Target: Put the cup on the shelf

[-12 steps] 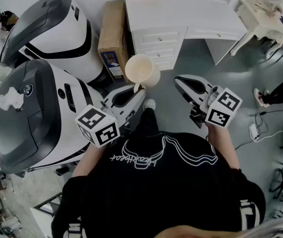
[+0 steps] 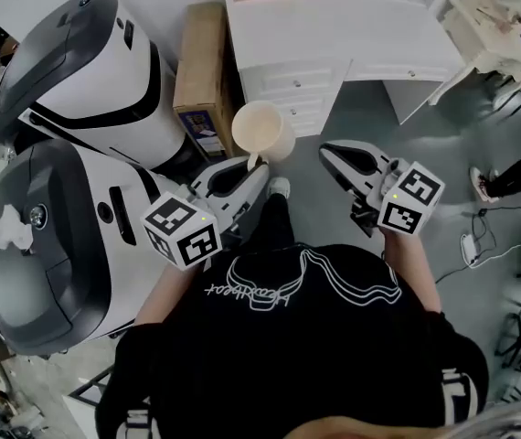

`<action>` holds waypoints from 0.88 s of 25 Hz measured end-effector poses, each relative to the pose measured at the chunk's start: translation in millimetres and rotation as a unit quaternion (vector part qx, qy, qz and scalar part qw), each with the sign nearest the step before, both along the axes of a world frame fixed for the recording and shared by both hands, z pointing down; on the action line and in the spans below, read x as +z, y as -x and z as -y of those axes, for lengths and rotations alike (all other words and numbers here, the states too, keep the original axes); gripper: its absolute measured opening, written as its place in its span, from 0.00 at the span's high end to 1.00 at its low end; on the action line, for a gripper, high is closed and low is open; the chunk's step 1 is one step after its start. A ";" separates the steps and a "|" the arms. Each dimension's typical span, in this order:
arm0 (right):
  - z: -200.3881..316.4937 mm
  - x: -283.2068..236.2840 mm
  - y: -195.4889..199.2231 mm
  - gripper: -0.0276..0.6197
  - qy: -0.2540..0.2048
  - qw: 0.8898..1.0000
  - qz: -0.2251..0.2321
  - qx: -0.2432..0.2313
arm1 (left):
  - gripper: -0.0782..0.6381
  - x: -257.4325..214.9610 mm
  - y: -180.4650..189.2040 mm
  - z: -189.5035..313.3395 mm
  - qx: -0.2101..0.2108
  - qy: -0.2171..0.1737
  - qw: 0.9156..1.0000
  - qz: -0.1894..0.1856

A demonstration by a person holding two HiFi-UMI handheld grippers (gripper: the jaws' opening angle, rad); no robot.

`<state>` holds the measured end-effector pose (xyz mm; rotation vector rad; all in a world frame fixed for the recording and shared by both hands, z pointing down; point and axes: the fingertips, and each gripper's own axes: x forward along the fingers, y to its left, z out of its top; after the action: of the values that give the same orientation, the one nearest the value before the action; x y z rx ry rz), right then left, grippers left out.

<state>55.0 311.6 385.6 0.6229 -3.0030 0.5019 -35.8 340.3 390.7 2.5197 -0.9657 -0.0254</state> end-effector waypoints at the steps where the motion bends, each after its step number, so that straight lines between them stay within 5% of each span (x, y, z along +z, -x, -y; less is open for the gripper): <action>1: 12.5 1.7 0.7 0.95 0.004 1.000 0.000 0.002 | 0.82 1.2 0.4 12.6 0.001 0.002 1.000 -0.001; 12: 204.2 6.8 30.0 0.95 0.034 0.999 -0.023 0.013 | 0.82 5.1 27.1 203.9 0.021 0.027 0.999 0.000; 22: 333.7 0.9 45.7 0.95 0.033 0.998 -0.039 0.023 | 0.82 -11.6 43.1 341.8 0.030 0.010 0.999 -0.004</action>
<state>9.3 -22.0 386.6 0.6914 -2.8924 0.5621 -78.9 -1.5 379.1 2.5273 -0.8825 -0.0080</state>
